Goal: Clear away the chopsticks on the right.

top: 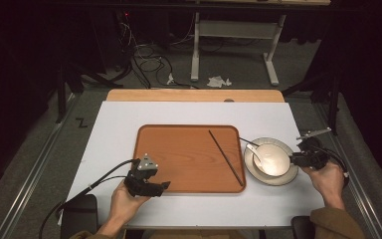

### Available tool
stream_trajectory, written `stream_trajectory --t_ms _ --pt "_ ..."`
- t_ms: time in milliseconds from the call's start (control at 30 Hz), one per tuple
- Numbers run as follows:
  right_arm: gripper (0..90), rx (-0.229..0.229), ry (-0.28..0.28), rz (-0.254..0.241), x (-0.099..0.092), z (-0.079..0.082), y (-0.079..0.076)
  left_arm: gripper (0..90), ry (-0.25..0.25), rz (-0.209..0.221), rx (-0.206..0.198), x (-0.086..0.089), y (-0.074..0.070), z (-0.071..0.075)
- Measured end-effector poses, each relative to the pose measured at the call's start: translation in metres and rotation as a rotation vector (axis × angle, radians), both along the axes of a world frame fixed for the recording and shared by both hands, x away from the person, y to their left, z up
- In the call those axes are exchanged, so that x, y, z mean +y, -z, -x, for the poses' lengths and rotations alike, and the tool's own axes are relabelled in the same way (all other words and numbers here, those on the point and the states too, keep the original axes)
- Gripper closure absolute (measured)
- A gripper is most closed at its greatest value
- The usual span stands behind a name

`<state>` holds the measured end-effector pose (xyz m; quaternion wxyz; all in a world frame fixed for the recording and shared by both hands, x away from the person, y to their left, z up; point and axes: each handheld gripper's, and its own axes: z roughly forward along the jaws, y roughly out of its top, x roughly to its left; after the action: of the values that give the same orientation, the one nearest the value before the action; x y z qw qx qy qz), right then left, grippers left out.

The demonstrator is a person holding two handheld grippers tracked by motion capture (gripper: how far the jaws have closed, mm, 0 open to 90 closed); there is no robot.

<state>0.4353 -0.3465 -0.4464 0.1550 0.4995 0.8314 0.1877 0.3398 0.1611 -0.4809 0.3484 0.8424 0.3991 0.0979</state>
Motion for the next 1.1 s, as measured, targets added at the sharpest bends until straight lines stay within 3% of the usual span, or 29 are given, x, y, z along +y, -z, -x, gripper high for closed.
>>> stream_trajectory --t_ms 367,667,800,1100 --pt "81.3 0.016 0.014 0.026 -0.002 -0.002 0.007 33.5 0.001 0.002 0.005 0.000 0.000 -0.001" --pt "86.0 0.024 0.010 0.009 -0.001 -0.001 0.008 33.6 0.000 0.000 0.003 0.000 0.000 -0.001" --pt "86.3 -0.026 0.014 -0.002 -0.002 0.002 0.000 33.6 0.000 0.000 0.002 0.000 0.000 -0.001" --pt "86.4 -0.125 -0.019 -0.089 0.002 0.011 -0.022 33.6 -0.001 0.002 0.005 0.000 0.001 -0.001"
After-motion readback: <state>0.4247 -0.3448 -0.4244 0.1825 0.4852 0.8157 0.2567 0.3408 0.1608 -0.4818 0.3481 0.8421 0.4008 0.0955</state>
